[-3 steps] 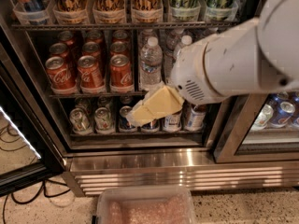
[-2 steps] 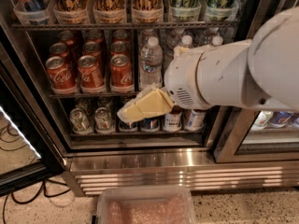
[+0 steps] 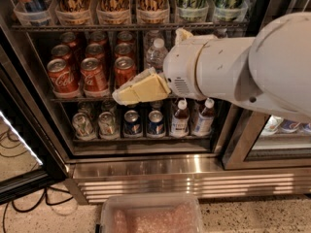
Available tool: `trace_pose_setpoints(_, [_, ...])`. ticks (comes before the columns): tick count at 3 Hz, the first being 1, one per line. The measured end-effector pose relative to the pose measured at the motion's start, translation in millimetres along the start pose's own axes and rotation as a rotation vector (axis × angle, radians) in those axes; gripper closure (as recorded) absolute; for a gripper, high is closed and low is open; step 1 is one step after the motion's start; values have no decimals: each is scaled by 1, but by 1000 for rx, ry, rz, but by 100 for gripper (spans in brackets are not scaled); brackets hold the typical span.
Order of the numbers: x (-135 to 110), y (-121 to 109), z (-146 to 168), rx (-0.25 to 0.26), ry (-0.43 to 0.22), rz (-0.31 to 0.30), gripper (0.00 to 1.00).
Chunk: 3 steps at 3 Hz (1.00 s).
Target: Pick orange can from top shelf of fridge
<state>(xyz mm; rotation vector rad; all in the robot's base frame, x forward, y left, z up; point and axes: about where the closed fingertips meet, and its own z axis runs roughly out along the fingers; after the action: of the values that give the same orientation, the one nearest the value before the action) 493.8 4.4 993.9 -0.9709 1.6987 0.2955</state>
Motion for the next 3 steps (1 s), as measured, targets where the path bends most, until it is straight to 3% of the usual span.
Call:
trace_pose_setpoints(1, [0,0,0,0,0,0,0])
trace_pose_setpoints(3, [-14,13,36,54,-81,-17,0])
